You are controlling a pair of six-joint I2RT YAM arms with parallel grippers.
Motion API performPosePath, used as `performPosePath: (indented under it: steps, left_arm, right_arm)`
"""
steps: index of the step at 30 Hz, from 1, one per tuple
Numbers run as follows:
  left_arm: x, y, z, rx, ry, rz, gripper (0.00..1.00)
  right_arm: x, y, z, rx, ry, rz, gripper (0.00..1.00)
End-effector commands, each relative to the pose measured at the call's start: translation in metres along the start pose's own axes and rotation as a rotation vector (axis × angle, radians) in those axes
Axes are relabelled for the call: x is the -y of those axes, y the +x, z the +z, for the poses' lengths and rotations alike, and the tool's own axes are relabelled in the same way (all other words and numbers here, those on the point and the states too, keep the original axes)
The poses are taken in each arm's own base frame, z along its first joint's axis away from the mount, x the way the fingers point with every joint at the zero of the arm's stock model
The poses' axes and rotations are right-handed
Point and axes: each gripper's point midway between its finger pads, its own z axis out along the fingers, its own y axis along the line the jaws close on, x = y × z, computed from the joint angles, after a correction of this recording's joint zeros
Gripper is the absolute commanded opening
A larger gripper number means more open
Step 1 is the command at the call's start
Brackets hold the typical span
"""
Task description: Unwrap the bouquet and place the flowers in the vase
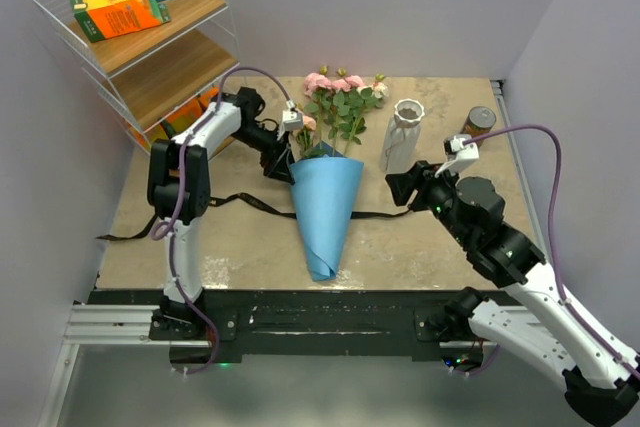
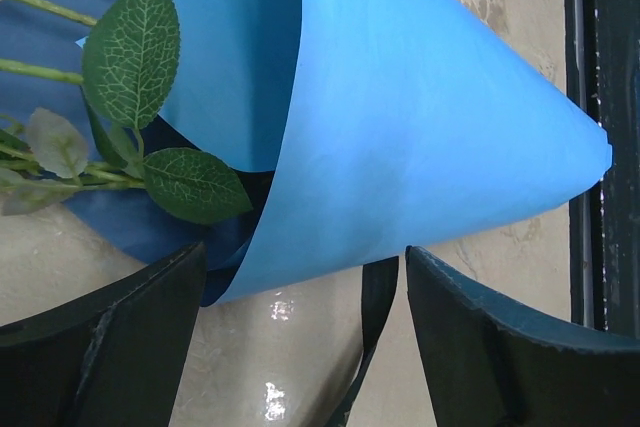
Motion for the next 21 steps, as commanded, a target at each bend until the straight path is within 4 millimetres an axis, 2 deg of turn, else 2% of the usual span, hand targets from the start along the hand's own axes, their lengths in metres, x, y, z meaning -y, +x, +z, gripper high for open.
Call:
performPosePath:
  steps: [1, 5, 6, 9, 15, 18, 19, 21]
  left_arm:
    - [-0.001, -0.014, -0.001, 0.046, 0.018, 0.072, 0.83]
    - [0.001, -0.012, 0.001, 0.043, 0.032, 0.07, 0.8]
    - [0.006, -0.013, 0.001, 0.049, 0.049, 0.061, 0.78]
    - [0.012, -0.02, 0.0, 0.058, 0.059, 0.076, 0.72]
    - [0.026, -0.033, -0.002, 0.069, 0.105, 0.049, 0.67]
    - [0.026, -0.037, -0.003, 0.067, 0.108, 0.055, 0.56]
    - [0.027, -0.038, -0.004, 0.066, 0.104, 0.06, 0.48]
    - [0.027, -0.037, -0.004, 0.058, 0.1, 0.063, 0.4]
  right_arm:
    - [-0.005, -0.001, 0.004, 0.013, -0.027, 0.003, 0.57]
    - [-0.006, -0.003, 0.005, 0.013, -0.029, 0.002, 0.57]
    - [-0.007, -0.003, 0.005, 0.013, -0.031, 0.002, 0.57]
    - [-0.008, -0.003, 0.003, 0.013, -0.037, 0.002, 0.57]
    - [-0.008, -0.005, 0.0, 0.026, -0.046, 0.011, 0.57]
    - [-0.008, -0.006, -0.003, 0.027, -0.046, 0.013, 0.57]
    - [-0.007, -0.005, -0.004, 0.025, -0.047, 0.012, 0.57]
    - [-0.006, -0.007, -0.007, 0.032, -0.043, 0.013, 0.57]
